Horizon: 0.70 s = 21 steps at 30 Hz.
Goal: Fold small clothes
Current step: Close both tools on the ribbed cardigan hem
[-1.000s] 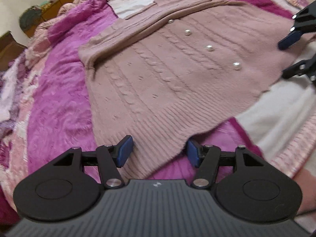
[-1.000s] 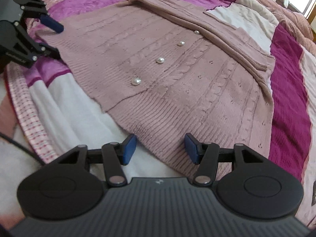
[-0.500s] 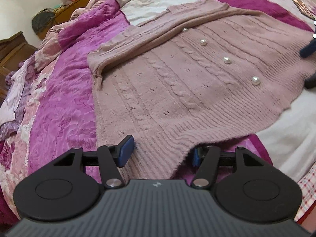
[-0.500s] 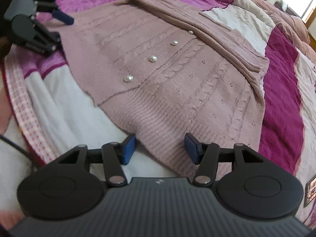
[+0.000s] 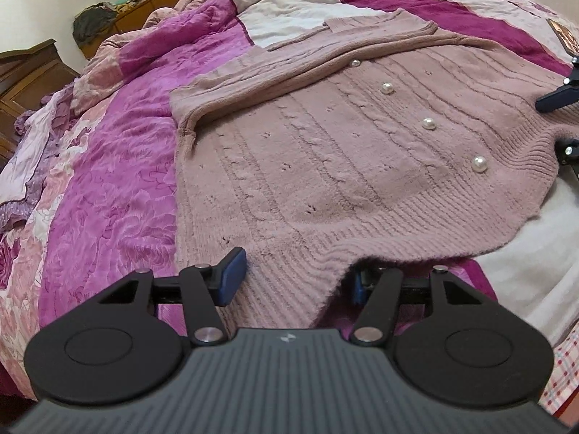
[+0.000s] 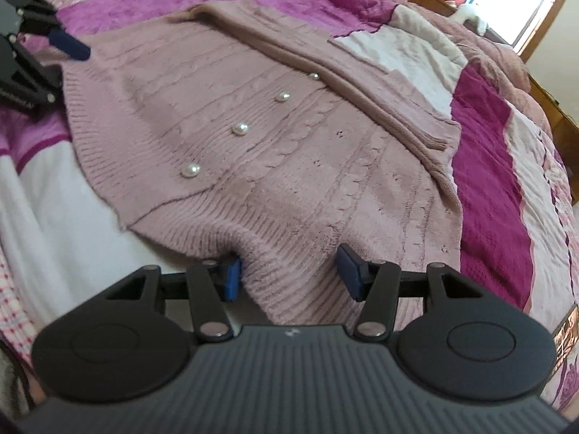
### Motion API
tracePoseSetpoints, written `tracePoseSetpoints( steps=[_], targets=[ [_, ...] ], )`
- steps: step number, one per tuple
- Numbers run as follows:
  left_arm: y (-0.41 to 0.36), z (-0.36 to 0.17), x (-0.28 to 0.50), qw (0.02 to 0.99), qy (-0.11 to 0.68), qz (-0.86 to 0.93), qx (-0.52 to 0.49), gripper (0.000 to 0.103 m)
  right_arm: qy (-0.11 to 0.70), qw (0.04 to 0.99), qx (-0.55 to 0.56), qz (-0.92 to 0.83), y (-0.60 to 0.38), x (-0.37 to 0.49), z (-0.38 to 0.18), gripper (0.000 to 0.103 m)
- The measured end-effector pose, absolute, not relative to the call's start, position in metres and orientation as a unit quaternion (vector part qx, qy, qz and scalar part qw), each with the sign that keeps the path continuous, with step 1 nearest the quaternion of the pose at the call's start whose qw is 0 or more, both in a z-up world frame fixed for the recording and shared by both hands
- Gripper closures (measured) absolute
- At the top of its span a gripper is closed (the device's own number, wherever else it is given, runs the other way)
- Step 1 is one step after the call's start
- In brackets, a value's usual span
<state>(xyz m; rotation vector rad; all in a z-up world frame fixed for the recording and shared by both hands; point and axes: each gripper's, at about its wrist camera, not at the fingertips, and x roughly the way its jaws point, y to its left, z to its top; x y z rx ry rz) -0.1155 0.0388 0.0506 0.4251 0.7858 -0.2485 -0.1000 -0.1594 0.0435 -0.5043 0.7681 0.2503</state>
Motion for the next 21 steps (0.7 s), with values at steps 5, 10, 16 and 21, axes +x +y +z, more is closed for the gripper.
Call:
tracePoseSetpoints(
  steps=[5, 10, 16, 21],
  targets=[
    [0.037, 0.048, -0.115, 0.895, 0.378, -0.116, 0.208, 0.039, 0.348, 0.905, -0.228, 0.090, -0.166, -0.105, 0.051, 0.048],
    [0.037, 0.049, -0.112, 0.898, 0.372, -0.115, 0.206, 0.042, 0.342, 0.919, -0.178, 0.077, -0.181, -0.104, 0.060, 0.059],
    [0.038, 0.060, -0.109, 0.907, 0.368, -0.119, 0.167, 0.087, 0.346, 0.925, -0.129, 0.094, -0.189, -0.095, 0.063, 0.088],
    [0.034, 0.071, -0.106, 0.915, 0.357, -0.118, 0.146, 0.097, 0.332, 0.931, -0.116, 0.095, -0.189, -0.091, 0.070, 0.093]
  ],
)
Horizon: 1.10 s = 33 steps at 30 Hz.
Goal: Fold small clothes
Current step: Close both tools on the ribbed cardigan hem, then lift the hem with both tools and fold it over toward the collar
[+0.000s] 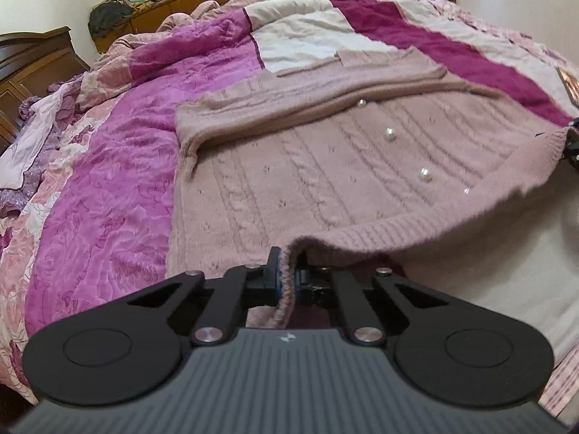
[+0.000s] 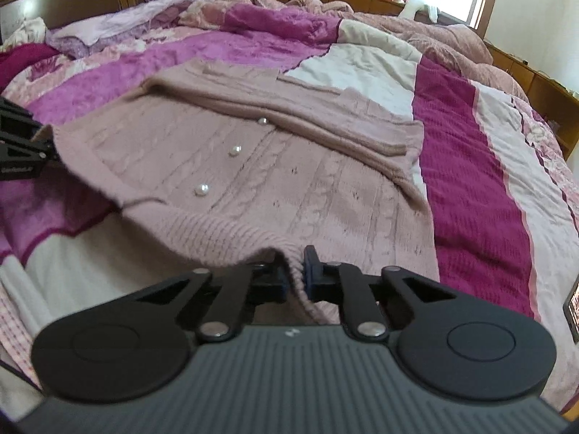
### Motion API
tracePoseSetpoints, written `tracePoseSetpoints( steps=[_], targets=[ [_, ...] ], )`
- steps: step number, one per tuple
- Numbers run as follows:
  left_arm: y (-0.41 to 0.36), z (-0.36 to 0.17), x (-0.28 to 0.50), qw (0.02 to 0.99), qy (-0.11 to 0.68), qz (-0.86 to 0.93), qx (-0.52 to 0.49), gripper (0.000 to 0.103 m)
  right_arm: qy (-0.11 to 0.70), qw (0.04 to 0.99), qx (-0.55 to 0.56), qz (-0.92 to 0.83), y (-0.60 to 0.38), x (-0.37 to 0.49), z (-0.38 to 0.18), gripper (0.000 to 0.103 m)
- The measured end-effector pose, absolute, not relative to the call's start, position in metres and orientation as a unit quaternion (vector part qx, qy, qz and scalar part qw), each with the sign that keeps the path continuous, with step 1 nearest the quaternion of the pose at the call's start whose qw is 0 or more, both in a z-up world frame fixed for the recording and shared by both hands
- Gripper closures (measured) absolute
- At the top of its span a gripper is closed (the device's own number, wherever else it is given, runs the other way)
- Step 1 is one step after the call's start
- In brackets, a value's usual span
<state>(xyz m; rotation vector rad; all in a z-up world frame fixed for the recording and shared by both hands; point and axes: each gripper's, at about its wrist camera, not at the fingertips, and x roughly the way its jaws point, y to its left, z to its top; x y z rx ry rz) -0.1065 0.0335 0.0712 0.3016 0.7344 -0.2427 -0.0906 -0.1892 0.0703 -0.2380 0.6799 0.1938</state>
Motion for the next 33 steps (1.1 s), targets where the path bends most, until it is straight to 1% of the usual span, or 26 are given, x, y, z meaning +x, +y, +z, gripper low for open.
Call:
tracePoseSetpoints(
  steps=[5, 10, 19, 25, 33],
  targets=[
    [0.033, 0.084, -0.101, 0.925, 0.343, -0.104, 0.126, 0.097, 0.323, 0.936, -0.111, 0.081, -0.190, -0.084, 0.074, 0.095],
    [0.032, 0.098, -0.096, 0.935, 0.325, -0.090, 0.109, 0.097, 0.300, 0.947, -0.099, 0.062, -0.190, -0.081, 0.084, 0.095],
    [0.023, 0.110, -0.078, 0.940, 0.315, -0.087, 0.095, 0.097, 0.255, 0.963, -0.075, 0.028, -0.194, -0.072, 0.096, 0.095],
    [0.023, 0.124, -0.070, 0.950, 0.289, -0.073, 0.094, 0.097, 0.222, 0.971, -0.082, 0.025, -0.193, -0.062, 0.107, 0.095],
    [0.019, 0.146, -0.038, 0.963, 0.247, -0.052, 0.096, 0.098, 0.190, 0.976, -0.105, 0.025, -0.186, -0.028, 0.123, 0.095]
  ],
)
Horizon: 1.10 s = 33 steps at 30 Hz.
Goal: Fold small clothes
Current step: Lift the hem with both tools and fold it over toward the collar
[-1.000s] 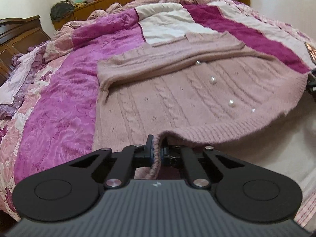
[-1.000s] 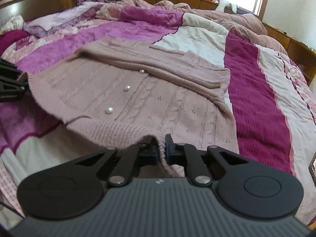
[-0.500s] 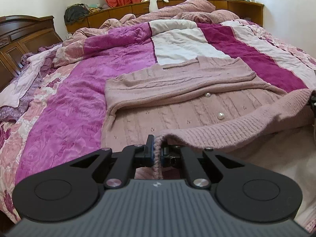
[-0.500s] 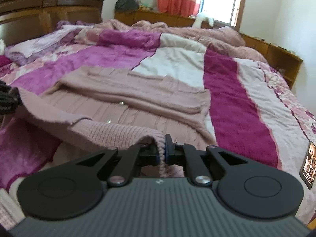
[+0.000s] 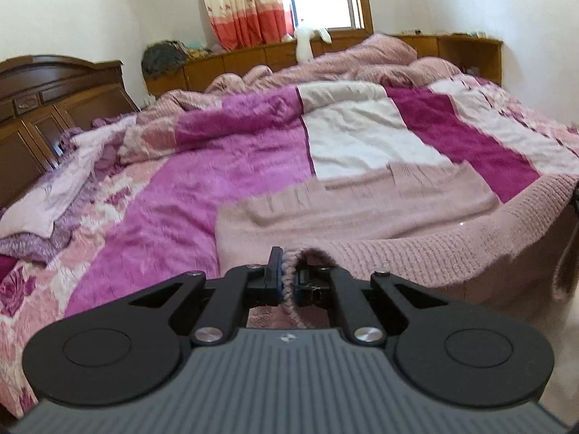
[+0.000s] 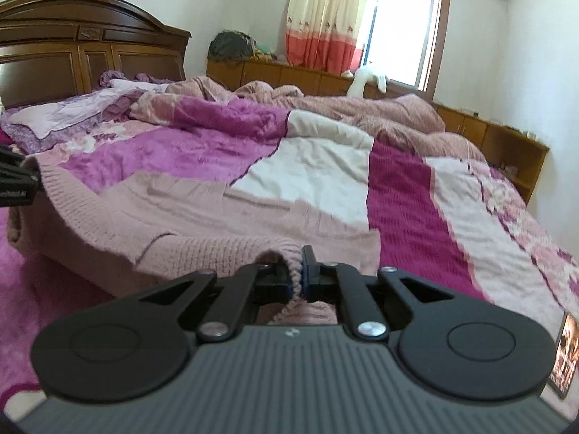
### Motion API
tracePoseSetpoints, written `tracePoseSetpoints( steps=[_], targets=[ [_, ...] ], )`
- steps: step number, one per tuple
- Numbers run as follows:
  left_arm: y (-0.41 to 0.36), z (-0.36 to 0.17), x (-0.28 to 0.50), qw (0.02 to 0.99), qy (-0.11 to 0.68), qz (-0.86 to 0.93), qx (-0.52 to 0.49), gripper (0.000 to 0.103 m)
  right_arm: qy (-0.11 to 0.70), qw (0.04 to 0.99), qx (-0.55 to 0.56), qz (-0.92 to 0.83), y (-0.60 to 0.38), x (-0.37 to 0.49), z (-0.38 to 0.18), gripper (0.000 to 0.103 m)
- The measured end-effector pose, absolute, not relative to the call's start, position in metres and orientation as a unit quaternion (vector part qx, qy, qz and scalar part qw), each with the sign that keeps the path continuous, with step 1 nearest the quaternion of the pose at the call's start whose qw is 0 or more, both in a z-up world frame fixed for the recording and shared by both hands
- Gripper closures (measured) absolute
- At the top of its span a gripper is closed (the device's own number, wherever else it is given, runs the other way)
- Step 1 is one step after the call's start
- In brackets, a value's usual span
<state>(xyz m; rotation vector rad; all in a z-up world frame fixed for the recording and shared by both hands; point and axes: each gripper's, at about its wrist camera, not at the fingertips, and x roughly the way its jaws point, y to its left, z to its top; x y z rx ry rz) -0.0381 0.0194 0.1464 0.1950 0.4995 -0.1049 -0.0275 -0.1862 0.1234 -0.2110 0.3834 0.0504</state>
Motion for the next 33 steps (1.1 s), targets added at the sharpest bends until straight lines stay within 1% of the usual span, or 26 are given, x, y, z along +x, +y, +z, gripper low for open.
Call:
tracePoseSetpoints(
  steps=[10, 14, 19, 24, 30, 33],
  targets=[
    [0.013, 0.171, 0.026, 0.976, 0.197, -0.031, 0.090, 0.098, 0.149, 0.981, -0.124, 0.012, -0.182, 0.032, 0.149, 0.095],
    [0.010, 0.177, 0.064, 0.979, 0.184, -0.020, 0.087, 0.098, 0.135, 0.982, -0.134, 0.005, -0.180, 0.061, 0.151, 0.095],
    [0.002, 0.171, 0.117, 0.978, 0.186, -0.009, 0.092, 0.098, 0.133, 0.981, -0.141, -0.005, -0.182, 0.103, 0.144, 0.095],
    [-0.006, 0.143, 0.165, 0.974, 0.200, 0.003, 0.109, 0.097, 0.147, 0.977, -0.151, -0.009, -0.180, 0.138, 0.120, 0.095],
    [-0.008, 0.098, 0.202, 0.966, 0.235, 0.008, 0.111, 0.097, 0.178, 0.970, -0.166, -0.014, -0.176, 0.162, 0.079, 0.095],
    [-0.005, 0.074, 0.217, 0.958, 0.267, 0.005, 0.105, 0.097, 0.199, 0.966, -0.164, -0.015, -0.175, 0.171, 0.062, 0.095]
  ],
)
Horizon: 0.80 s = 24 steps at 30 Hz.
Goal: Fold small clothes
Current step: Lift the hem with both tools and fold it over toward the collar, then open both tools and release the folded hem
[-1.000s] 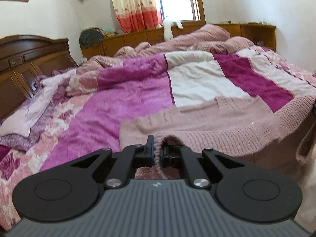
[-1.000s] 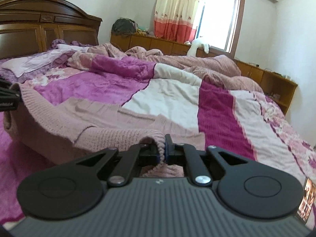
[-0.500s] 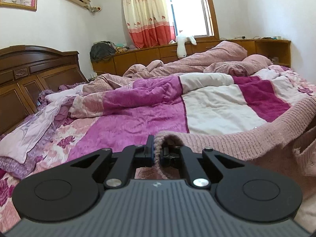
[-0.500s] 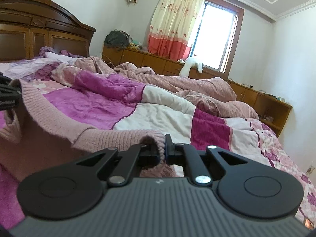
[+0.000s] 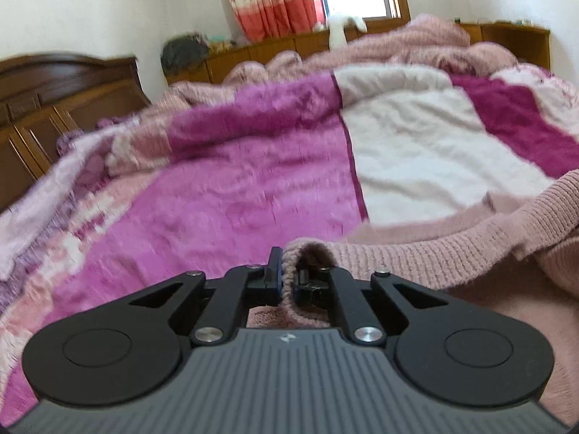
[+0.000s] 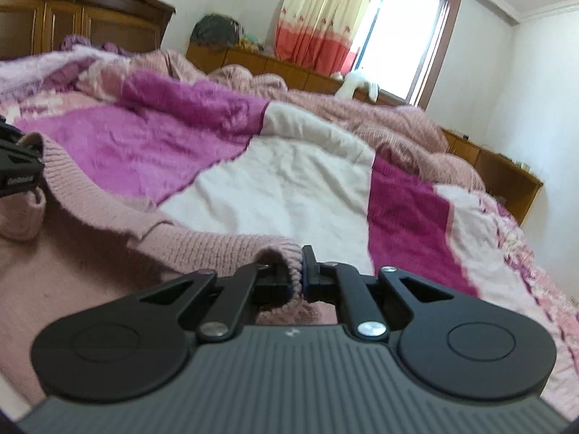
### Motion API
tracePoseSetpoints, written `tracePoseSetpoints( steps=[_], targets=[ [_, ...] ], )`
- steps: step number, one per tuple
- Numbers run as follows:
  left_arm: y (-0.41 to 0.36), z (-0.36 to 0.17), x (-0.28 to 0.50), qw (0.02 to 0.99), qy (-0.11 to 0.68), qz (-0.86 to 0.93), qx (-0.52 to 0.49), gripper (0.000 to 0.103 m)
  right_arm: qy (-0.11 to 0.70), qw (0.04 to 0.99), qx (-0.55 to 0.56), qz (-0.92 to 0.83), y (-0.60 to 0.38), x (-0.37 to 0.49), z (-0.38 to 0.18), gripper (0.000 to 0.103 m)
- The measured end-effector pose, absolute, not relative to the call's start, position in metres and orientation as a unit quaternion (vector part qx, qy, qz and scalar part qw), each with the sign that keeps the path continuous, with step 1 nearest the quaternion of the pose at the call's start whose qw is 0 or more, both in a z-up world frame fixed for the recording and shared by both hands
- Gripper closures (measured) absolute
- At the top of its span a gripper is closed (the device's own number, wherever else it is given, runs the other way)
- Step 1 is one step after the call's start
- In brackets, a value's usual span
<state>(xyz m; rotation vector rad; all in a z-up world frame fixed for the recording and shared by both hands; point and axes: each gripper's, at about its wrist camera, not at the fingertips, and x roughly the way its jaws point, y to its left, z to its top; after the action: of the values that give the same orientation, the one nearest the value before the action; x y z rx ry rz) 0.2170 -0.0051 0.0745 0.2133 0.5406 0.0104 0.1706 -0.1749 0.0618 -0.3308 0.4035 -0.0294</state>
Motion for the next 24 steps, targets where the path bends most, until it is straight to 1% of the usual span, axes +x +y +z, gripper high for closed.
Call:
tracePoseSetpoints(
  steps=[2, 5, 6, 9, 10, 12, 13, 14, 15, 17, 18, 24],
  targets=[
    [-0.002, 0.062, 0.224, 0.952, 0.290, 0.000, 0.099, 0.097, 0.221, 0.963, -0.156, -0.014, -0.176, 0.177, 0.051, 0.093],
    [0.004, 0.047, 0.232, 0.944, 0.320, -0.003, 0.083, 0.096, 0.252, 0.956, -0.152, -0.002, -0.178, 0.184, 0.035, 0.093],
    [0.006, 0.045, 0.232, 0.944, 0.322, -0.005, 0.078, 0.095, 0.249, 0.956, -0.157, 0.000, -0.177, 0.184, 0.032, 0.093],
    [0.009, 0.046, 0.229, 0.943, 0.324, -0.011, 0.082, 0.085, 0.247, 0.956, -0.161, 0.001, -0.177, 0.181, 0.034, 0.093],
    [0.010, 0.049, 0.227, 0.941, 0.327, -0.015, 0.082, 0.084, 0.249, 0.956, -0.155, -0.001, -0.179, 0.180, 0.037, 0.090],
    [0.012, 0.053, 0.221, 0.939, 0.332, -0.023, 0.085, 0.076, 0.249, 0.959, -0.137, -0.010, -0.183, 0.177, 0.044, 0.076],
    [0.013, 0.058, 0.216, 0.939, 0.331, -0.028, 0.086, 0.074, 0.248, 0.961, -0.124, -0.016, -0.187, 0.173, 0.049, 0.063],
    [0.014, 0.061, 0.211, 0.940, 0.329, -0.033, 0.088, 0.068, 0.246, 0.963, -0.111, -0.017, -0.190, 0.170, 0.053, 0.052],
    [0.015, 0.064, 0.205, 0.940, 0.328, -0.036, 0.091, 0.061, 0.243, 0.965, -0.094, -0.014, -0.195, 0.164, 0.058, 0.051],
    [0.016, 0.072, 0.190, 0.940, 0.325, -0.038, 0.097, 0.053, 0.243, 0.967, -0.072, -0.008, -0.202, 0.155, 0.064, 0.051],
    [0.018, 0.074, 0.184, 0.940, 0.325, -0.041, 0.099, 0.050, 0.244, 0.968, -0.065, -0.009, -0.205, 0.150, 0.067, 0.051],
    [0.029, 0.083, 0.150, 0.934, 0.338, -0.052, 0.098, 0.048, 0.246, 0.968, -0.041, -0.008, -0.211, 0.116, 0.073, 0.051]
  ],
)
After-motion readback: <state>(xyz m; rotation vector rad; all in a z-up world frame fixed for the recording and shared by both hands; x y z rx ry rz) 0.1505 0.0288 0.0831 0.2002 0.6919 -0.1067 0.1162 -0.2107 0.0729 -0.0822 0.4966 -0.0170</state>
